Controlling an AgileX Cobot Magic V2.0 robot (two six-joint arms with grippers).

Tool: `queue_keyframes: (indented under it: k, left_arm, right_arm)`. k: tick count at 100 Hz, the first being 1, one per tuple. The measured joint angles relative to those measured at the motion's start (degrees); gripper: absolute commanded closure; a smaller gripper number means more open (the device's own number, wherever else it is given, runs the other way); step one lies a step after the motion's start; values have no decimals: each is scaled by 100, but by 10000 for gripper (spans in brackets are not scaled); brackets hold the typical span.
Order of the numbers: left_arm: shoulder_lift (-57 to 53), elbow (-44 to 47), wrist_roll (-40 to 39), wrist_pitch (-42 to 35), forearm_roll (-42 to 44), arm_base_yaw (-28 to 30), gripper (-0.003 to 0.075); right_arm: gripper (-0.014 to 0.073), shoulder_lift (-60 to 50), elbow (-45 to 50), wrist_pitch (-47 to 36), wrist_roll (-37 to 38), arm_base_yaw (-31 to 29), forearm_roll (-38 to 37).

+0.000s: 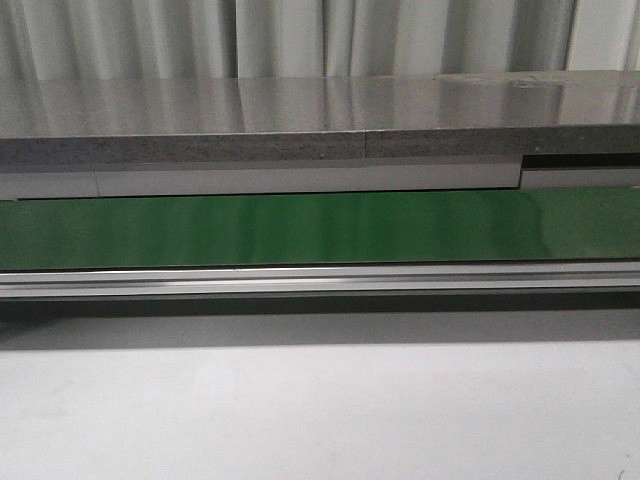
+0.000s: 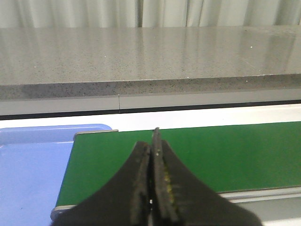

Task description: Move button from left to right

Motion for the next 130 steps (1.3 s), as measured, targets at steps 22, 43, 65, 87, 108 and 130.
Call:
queue_keyframes:
  k: [22, 43, 65, 87, 108, 130]
  left_arm:
    - [0, 0, 0, 0, 0, 0, 741]
    - [0, 4, 0, 0, 0, 0, 741]
    - [-401, 295, 0, -24, 237, 0, 741]
    - [-1252, 922, 0, -37, 259, 129, 741]
    - [-2043, 1478, 0, -37, 363, 315, 741]
    - [-2153, 1529, -146, -27, 453, 637, 741]
  right_arm:
    - [660, 0, 0, 0, 0, 0, 0]
    - [660, 0, 0, 0, 0, 0, 0]
    - [660, 0, 0, 0, 0, 0, 0]
    - [660, 0, 0, 0, 0, 0, 0]
    - [660, 0, 0, 0, 0, 0, 0]
    - [660, 0, 0, 0, 0, 0, 0]
